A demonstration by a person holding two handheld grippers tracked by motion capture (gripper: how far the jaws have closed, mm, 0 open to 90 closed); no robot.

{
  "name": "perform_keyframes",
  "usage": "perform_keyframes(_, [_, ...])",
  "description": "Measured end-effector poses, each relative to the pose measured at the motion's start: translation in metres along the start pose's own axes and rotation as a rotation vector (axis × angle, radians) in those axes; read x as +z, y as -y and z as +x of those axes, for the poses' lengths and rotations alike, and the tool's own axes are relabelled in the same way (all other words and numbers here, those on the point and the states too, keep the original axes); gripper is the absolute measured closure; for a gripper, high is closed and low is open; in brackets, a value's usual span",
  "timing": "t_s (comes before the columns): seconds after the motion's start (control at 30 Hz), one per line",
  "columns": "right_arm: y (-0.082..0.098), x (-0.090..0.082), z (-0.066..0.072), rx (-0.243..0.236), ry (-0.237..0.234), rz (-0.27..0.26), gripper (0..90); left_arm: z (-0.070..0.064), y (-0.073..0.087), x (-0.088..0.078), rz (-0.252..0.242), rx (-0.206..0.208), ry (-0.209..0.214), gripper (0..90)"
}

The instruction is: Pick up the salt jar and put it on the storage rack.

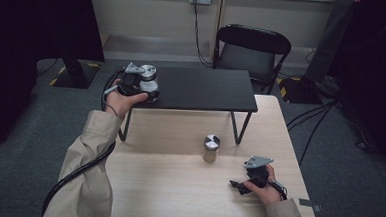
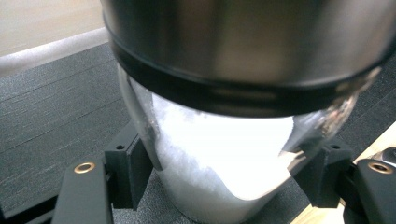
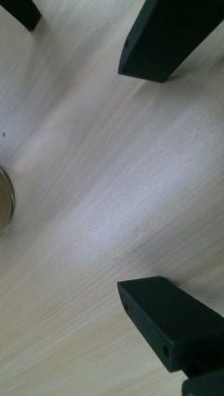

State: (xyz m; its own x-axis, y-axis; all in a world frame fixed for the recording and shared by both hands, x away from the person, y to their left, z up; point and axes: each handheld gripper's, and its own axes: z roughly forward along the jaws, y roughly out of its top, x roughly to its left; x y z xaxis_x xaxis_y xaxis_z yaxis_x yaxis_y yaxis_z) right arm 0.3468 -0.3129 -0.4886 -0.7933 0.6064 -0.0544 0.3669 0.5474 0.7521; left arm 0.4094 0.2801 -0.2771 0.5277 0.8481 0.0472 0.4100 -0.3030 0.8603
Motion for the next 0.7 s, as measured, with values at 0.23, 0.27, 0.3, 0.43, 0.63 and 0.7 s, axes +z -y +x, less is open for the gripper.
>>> perform_keyframes(0.23, [0.0, 0.0, 0.0, 0.0, 0.0, 0.0, 0.0, 0.0, 0.004, 0.0, -0.015, 0.005, 0.009, 26.4])
perform_keyframes(0.27, [0.0, 0.0, 0.0, 0.0, 0.0, 0.0, 0.0, 0.001, 0.005, 0.0, -0.019, 0.003, 0.012, 24.3])
perform_keyframes(0.3, [0.0, 0.0, 0.0, 0.001, 0.0, 0.0, 0.0, 0.0, 0.005, -0.001, -0.02, 0.001, 0.01, 21.5])
perform_keyframes(0.43, [0.0, 0.0, 0.0, 0.0, 0.0, 0.0, 0.0, -0.006, 0.006, -0.006, -0.021, 0.019, -0.007, 15.0])
perform_keyframes(0.63, [0.0, 0.0, 0.0, 0.0, 0.0, 0.0, 0.0, -0.012, 0.012, -0.014, -0.035, 0.021, -0.015, 7.3])
perform_keyframes(0.7, [0.0, 0.0, 0.0, 0.0, 0.0, 0.0, 0.0, -0.014, 0.013, -0.017, -0.03, 0.032, -0.011, 4.4])
